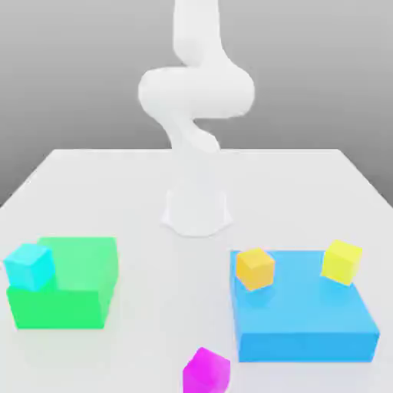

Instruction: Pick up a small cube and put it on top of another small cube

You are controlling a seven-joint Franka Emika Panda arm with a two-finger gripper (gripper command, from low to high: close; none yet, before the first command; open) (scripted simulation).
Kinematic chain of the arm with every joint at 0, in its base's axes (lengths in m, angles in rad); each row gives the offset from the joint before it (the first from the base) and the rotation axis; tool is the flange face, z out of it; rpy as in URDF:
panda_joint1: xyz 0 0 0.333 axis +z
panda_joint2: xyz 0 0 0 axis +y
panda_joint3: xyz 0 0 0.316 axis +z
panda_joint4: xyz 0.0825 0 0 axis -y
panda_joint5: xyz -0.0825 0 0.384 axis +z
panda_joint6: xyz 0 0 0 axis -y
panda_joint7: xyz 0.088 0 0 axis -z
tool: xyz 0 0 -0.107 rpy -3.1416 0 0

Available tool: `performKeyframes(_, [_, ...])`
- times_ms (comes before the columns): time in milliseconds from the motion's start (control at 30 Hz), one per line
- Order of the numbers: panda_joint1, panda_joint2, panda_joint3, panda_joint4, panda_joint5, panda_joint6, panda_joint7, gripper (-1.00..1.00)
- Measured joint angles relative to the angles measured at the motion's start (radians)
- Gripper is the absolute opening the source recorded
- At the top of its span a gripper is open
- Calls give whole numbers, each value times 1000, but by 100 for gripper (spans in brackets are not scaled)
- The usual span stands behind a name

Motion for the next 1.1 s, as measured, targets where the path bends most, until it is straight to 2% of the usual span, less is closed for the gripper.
performKeyframes(467, [-130,515,130,-67,-125,187,365,0])
performKeyframes(700, [-136,765,136,-102,-149,282,518,0])
performKeyframes(900, [-126,970,139,-128,-101,376,592,0])
performKeyframes(1033, [-98,1115,103,-105,-141,485,633,0])
performKeyframes(1067, [-89,1142,92,-100,-150,505,639,-100])
performKeyframes(1100, [-89,1142,92,-100,-150,505,639,-100])
